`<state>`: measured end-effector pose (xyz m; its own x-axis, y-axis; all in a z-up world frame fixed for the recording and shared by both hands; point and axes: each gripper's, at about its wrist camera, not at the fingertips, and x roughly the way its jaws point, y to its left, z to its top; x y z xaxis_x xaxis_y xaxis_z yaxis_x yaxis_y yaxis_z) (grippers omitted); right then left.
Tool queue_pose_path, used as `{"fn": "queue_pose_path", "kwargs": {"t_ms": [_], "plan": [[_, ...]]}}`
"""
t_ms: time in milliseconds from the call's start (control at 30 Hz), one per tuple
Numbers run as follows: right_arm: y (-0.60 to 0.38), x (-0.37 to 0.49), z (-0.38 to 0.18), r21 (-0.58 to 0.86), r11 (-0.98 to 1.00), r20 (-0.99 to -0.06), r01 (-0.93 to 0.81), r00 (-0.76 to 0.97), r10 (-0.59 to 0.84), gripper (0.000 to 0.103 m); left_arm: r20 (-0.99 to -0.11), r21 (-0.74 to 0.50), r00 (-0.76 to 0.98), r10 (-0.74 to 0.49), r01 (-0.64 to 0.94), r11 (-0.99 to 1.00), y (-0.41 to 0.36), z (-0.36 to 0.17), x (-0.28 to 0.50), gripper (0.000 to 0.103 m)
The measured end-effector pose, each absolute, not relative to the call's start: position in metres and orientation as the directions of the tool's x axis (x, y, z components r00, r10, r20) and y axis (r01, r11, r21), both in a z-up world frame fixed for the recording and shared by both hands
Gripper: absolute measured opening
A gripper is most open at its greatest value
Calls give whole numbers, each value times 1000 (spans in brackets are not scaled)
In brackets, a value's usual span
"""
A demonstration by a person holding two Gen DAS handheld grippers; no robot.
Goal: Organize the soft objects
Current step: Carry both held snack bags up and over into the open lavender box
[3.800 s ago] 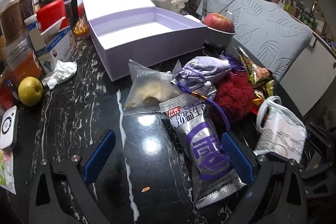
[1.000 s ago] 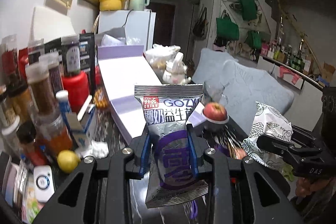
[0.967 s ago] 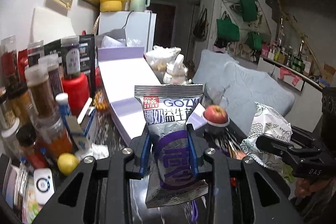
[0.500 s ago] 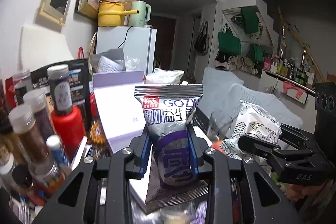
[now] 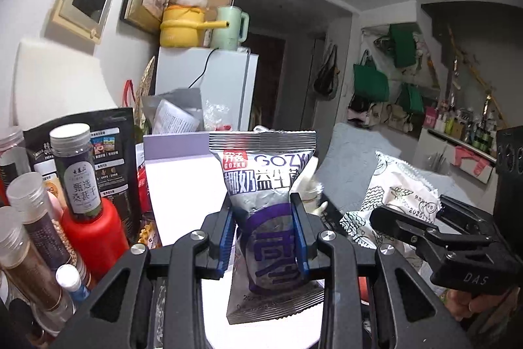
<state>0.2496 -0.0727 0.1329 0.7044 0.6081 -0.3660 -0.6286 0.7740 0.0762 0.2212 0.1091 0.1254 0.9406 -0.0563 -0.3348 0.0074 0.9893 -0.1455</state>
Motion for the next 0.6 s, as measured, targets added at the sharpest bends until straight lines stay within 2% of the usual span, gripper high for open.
{"fn": "queue_pose_path", "kwargs": {"t_ms": [200, 467, 600], "plan": [[-56, 282, 113, 99, 765, -405, -636, 677, 615, 61, -399, -93, 917, 5, -46, 995, 114, 105, 243, 31], [-37, 317, 81, 76, 779, -490, -623, 657, 573, 61, -487, -137, 873, -20, -54, 989, 134, 76, 278, 31], [-31, 331, 62, 78, 787, -545, -612, 635, 547, 61, -547, -105, 837, 16, -87, 991, 133, 53, 297, 31]]}}
